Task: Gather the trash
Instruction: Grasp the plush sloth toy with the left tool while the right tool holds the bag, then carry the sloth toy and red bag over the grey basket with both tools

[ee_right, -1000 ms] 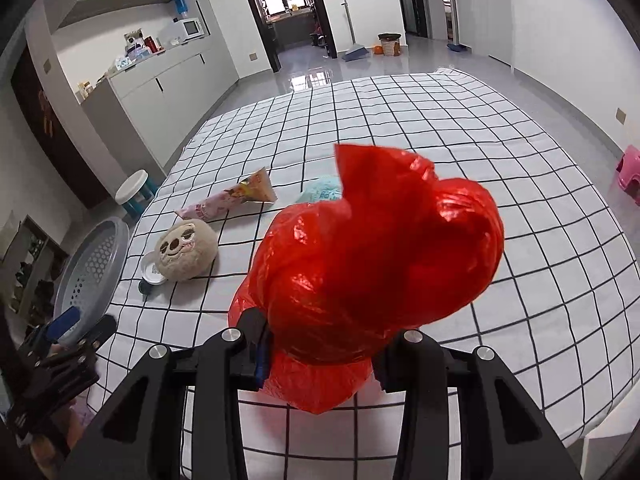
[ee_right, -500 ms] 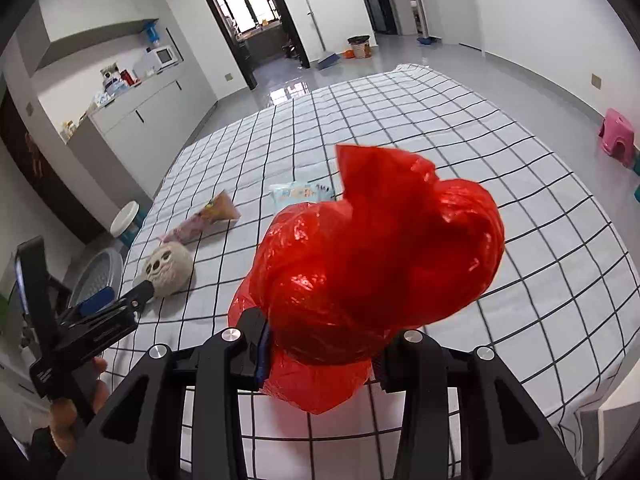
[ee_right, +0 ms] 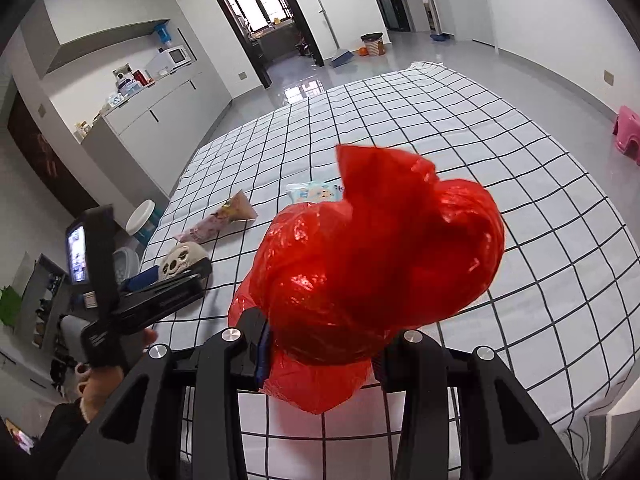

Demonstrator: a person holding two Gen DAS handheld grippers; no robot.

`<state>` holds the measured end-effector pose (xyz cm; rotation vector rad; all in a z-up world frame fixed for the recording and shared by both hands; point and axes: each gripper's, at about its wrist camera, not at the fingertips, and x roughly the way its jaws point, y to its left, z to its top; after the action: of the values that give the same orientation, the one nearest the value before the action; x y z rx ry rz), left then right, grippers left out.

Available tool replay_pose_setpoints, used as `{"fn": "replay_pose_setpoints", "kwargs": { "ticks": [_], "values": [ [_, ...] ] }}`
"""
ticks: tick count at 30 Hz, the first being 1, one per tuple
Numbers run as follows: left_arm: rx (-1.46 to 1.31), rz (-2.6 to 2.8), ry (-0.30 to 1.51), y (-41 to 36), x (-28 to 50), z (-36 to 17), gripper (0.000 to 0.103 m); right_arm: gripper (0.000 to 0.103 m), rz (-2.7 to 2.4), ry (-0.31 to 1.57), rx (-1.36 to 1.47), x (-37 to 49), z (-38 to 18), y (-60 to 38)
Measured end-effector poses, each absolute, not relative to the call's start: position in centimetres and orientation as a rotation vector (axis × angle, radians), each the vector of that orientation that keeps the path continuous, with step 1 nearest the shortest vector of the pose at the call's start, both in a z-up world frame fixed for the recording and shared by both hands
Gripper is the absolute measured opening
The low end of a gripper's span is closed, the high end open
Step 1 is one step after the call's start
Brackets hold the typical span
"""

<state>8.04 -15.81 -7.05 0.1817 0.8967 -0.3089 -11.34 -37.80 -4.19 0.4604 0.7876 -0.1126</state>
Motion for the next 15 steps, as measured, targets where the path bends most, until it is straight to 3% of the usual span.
{"fn": "replay_pose_setpoints", "kwargs": {
  "ticks": [2, 6, 15],
  "values": [
    [0.187, -0.308, 0.901, -16.0, 8.1, -7.2, 0.072, 0.037, -0.108, 0.790, 0.460, -11.2, -4.2, -37.7],
    [0.181, -0.328, 0.902, -16.1, 7.8, -7.2, 0.066, 0.037, -0.099, 0.791, 0.460, -11.1, -4.2, -37.6],
    [0.161, -0.342, 0.871, -14.3, 5.2, -5.2, 0.065, 0.037, -0.081, 0.788, 0.452, -10.7, -4.2, -37.3]
  ]
}}
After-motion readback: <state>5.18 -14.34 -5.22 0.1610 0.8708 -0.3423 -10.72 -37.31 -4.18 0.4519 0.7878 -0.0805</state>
